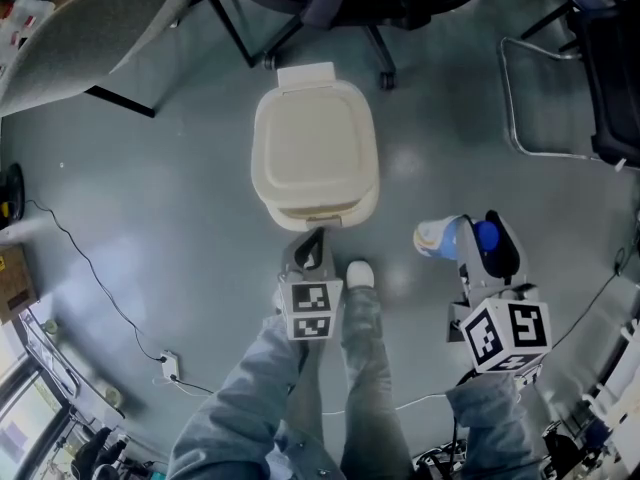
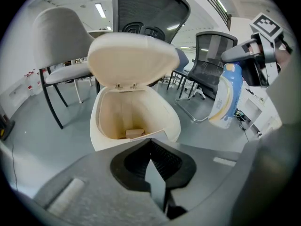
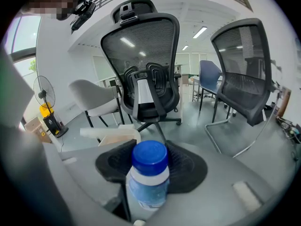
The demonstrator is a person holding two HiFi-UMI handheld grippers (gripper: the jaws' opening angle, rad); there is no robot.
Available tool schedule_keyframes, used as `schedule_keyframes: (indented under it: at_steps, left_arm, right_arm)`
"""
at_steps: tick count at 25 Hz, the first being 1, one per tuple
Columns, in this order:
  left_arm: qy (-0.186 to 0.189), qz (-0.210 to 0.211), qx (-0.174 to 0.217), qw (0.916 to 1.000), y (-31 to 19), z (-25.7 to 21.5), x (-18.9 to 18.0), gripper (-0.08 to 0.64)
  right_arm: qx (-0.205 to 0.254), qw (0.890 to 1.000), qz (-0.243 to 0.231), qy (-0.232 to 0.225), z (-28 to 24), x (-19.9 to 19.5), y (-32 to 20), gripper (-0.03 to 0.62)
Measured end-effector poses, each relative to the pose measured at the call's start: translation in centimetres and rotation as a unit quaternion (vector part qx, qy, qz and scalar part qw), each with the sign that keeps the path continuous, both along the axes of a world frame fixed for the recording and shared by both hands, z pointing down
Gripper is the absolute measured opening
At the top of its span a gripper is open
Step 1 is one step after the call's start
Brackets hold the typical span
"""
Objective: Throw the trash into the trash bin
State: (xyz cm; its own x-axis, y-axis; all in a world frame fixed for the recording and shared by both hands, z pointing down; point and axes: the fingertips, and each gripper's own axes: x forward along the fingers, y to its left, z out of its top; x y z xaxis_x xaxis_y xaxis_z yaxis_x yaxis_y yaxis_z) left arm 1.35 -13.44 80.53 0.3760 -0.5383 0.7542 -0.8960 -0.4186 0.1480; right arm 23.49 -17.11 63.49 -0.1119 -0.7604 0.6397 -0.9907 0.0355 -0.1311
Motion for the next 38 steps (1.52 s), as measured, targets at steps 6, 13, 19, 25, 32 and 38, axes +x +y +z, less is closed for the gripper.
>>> schedule_keyframes:
  at_steps: [6,13,19,25,32,38]
  left_arm:
    - [0.031,-0.017,-0.035,0.9988,-0.6,-0.3,0.1,0.006]
    - [0.040,-0.022,-0.016,0.9988,-3.1,-2.7,-0.3,0.006]
    - [0.050,-0.041,0.018,0.9977,-6.1,-6.5,-2.0,0.006]
    - [0.039,-0.080,0.048,0.9949,-8.6,-11.2,-7.1,0.006]
    - [0.030,-0.130,0.069,0.9887,-9.7,-16.5,-13.7,0.006]
    - [0.033,-0.175,0.070,0.9816,-9.6,-17.2,-17.6,0.006]
  right_arm:
    - [0.001,1.000,0.006,-0.003,-0.1,-0.1,0.0,0.195]
    - [0.007,1.000,-0.004,0.002,-1.2,-1.0,-1.1,0.195]
    - [0.016,1.000,-0.013,0.001,-2.7,-2.7,-2.2,0.195]
    - [0.035,0.999,-0.039,-0.009,-5.2,-6.4,-4.5,0.195]
    - [0.055,0.995,-0.079,-0.024,-7.5,-11.7,-6.6,0.195]
    - [0.055,0.993,-0.100,-0.013,-5.1,-15.1,-8.2,0.195]
